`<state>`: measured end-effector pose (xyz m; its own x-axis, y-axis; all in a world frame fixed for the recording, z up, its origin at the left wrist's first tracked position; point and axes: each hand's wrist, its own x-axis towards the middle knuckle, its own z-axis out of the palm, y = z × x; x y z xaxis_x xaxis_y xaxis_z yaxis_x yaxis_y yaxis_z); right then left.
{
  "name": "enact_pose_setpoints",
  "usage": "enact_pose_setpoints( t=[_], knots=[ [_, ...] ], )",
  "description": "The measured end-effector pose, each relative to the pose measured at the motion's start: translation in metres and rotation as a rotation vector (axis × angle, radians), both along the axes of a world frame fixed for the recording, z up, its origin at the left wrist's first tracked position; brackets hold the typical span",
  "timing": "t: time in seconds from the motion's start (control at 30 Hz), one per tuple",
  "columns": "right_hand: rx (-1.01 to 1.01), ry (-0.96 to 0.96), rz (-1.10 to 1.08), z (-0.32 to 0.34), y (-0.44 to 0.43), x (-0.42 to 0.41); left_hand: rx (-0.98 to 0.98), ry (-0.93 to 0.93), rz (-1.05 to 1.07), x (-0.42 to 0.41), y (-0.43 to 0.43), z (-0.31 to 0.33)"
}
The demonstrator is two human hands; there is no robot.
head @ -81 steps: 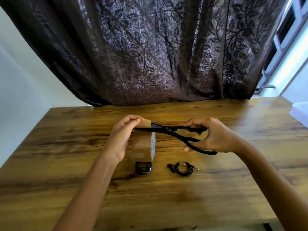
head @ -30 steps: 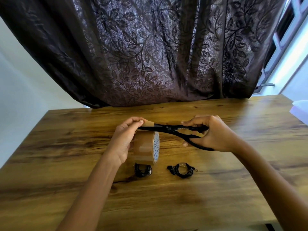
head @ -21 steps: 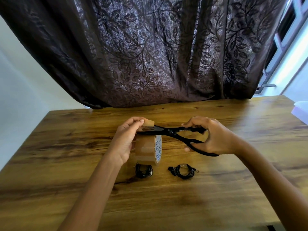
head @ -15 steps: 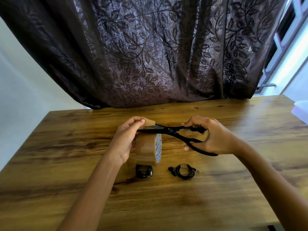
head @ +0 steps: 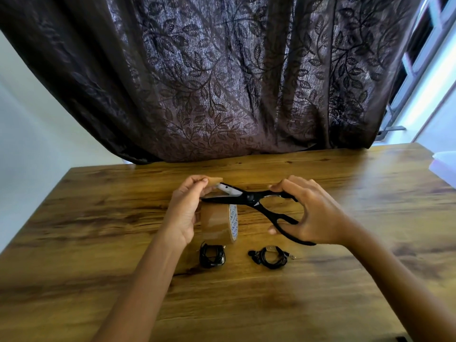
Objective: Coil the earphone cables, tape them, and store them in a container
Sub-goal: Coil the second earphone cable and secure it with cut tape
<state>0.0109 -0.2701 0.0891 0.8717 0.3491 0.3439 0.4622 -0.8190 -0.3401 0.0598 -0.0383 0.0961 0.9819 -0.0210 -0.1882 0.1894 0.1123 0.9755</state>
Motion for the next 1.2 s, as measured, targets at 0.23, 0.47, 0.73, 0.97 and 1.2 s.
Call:
enact_pose_setpoints(
  t=[0.23, 0.47, 0.73, 0.97, 1.2],
  knots=[
    [-0.132, -0.287, -0.090, -0.017, 0.009, -0.007, -0.011, -0.031, 0.118, -0.002, -0.005, 0.001],
    [0.064, -0.267, -0.119, -0.032, 0.011, -0.015, -0.032, -0.006, 0.188, 0.006, 0.003, -0.001],
    [0.493, -0.067, -0.349, -0.059, 0.003, -0.016, -0.014, -0.002, 0.161, 0.003, 0.005, -0.003],
    [0.496, 0.048, -0.729, -0.092, -0.008, -0.007, -0.018, 0.013, 0.129, 0.002, 0.001, -0.006],
    [0.415, 0.177, -0.962, -0.129, -0.027, 0.004, -0.004, 0.003, 0.080, -0.001, -0.003, -0.008]
  ],
)
